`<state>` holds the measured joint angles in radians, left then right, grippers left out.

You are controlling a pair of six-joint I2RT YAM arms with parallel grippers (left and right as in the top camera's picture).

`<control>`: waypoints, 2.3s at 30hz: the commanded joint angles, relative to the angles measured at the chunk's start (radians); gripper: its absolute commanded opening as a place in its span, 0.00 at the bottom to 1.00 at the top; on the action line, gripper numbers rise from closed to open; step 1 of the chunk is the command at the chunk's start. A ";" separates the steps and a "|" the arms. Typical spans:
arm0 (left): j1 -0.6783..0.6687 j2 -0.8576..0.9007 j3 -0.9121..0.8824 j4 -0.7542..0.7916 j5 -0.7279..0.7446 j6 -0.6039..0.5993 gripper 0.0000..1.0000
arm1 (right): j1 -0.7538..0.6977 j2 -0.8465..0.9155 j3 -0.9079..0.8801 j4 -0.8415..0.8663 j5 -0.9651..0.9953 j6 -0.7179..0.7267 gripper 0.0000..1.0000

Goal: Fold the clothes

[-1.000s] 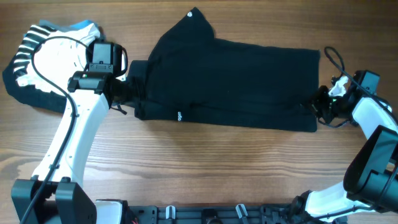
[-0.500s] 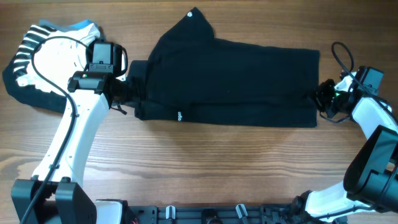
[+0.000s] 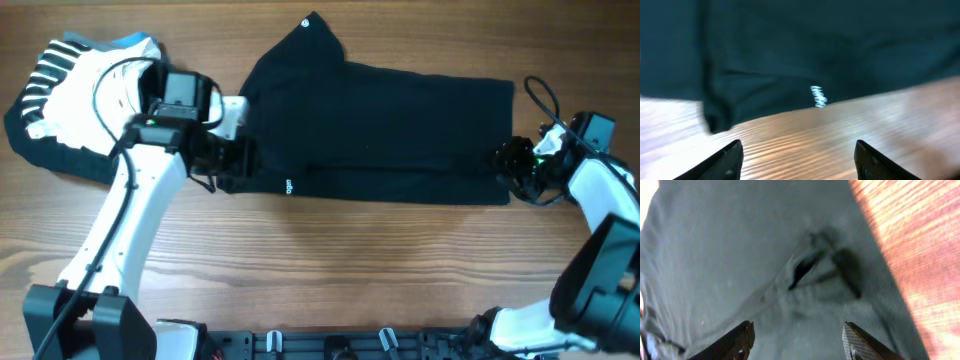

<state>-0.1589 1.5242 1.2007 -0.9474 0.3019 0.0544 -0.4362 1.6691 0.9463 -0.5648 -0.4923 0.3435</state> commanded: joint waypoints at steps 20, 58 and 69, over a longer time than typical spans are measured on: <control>-0.211 0.387 -0.019 0.326 -0.039 0.122 0.35 | 0.003 -0.137 0.010 -0.095 -0.021 -0.082 0.66; -0.200 0.353 0.079 0.428 -0.255 0.046 0.62 | 0.003 -0.137 0.010 -0.095 0.006 -0.082 0.68; -0.094 0.285 0.082 0.153 -0.319 0.023 0.49 | 0.003 -0.137 0.010 -0.095 0.006 -0.081 0.69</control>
<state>-0.2943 1.8210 1.2713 -0.8234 0.0006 0.0925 -0.4362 1.5406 0.9463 -0.6586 -0.4961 0.2817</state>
